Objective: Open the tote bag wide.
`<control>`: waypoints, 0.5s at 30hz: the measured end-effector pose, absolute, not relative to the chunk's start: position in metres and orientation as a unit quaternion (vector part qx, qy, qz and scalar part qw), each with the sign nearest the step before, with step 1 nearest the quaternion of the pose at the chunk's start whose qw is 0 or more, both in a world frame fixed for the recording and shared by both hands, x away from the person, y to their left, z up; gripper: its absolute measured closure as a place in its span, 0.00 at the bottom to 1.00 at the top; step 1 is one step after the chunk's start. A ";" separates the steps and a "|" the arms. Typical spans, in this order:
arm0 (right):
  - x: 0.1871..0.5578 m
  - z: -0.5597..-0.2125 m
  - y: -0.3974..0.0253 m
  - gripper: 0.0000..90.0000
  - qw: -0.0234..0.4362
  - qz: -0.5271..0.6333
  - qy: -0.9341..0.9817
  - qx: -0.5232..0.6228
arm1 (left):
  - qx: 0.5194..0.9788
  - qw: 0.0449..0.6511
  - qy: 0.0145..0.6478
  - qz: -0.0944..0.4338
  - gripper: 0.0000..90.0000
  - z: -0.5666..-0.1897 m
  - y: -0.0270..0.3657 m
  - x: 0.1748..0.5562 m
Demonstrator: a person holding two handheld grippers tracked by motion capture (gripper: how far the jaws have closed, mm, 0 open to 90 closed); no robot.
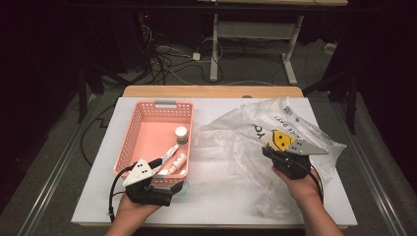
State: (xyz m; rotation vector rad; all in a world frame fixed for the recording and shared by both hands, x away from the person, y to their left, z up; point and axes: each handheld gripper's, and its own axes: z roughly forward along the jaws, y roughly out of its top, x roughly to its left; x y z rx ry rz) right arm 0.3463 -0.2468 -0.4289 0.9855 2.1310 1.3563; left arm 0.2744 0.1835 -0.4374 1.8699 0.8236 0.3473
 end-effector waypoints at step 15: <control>0.346 -0.420 -0.251 1.00 0.227 0.511 0.750 0.354 | 0.773 0.511 0.346 0.146 0.00 -0.436 0.187 0.275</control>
